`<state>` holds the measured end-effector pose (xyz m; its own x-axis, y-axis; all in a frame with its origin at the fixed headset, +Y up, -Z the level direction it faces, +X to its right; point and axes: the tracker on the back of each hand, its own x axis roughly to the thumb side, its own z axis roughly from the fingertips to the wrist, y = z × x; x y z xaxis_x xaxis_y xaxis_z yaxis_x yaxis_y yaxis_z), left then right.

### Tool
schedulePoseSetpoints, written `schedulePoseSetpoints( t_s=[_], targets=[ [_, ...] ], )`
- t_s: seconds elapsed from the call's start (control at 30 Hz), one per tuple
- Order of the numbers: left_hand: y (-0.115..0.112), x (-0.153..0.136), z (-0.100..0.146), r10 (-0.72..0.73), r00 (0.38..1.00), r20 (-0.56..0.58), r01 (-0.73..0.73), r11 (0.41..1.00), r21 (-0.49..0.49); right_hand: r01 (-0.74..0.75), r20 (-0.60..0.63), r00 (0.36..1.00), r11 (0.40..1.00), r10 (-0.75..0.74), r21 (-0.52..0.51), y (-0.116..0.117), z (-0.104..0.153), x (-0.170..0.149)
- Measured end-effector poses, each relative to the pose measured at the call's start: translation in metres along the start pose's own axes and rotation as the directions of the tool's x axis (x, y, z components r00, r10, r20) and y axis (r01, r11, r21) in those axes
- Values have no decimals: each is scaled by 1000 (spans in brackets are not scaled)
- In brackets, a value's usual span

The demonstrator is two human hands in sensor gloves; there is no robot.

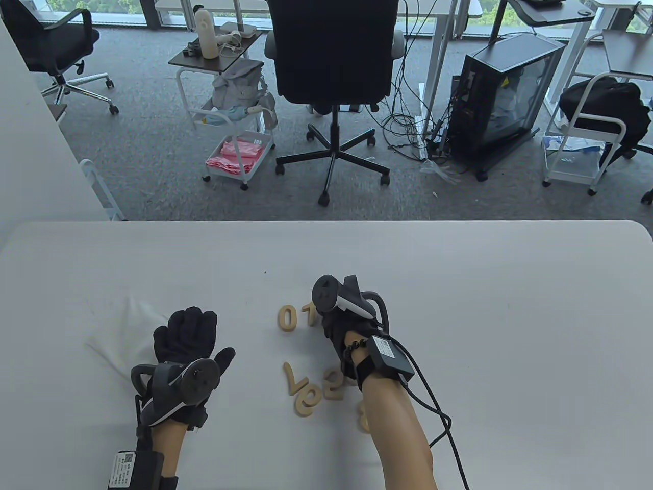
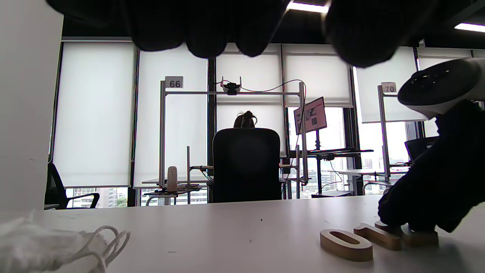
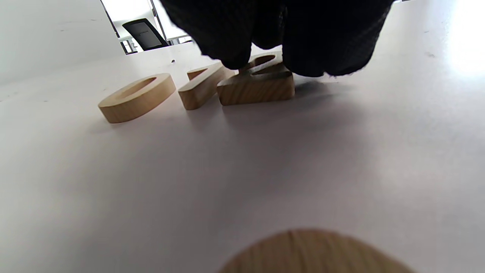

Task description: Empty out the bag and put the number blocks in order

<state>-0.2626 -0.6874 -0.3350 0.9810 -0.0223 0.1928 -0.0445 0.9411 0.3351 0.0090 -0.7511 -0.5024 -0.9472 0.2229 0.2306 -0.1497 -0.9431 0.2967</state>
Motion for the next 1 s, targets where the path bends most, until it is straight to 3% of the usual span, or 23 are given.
schedulePoseSetpoints(
  t_s=[0.13,0.3,0.63,0.83,1.0],
  targets=[
    [0,0,0,0,1000,1,0,1000,-1,13,4,1000,999,-13,-36,-10,7,-3],
    [0,1,0,-6,1000,7,6,1000,-4,58,40,998,989,-53,-139,-34,35,-7],
    [-1,4,-1,-16,1000,26,16,1000,-9,91,180,983,936,-29,-341,-64,142,-20],
    [-1,5,-1,-16,1000,26,16,1000,-6,39,269,962,948,50,-317,-52,196,-22],
    [-2,7,-1,-34,999,29,34,999,-8,-107,318,932,970,174,-217,-23,215,-16]
  ],
)
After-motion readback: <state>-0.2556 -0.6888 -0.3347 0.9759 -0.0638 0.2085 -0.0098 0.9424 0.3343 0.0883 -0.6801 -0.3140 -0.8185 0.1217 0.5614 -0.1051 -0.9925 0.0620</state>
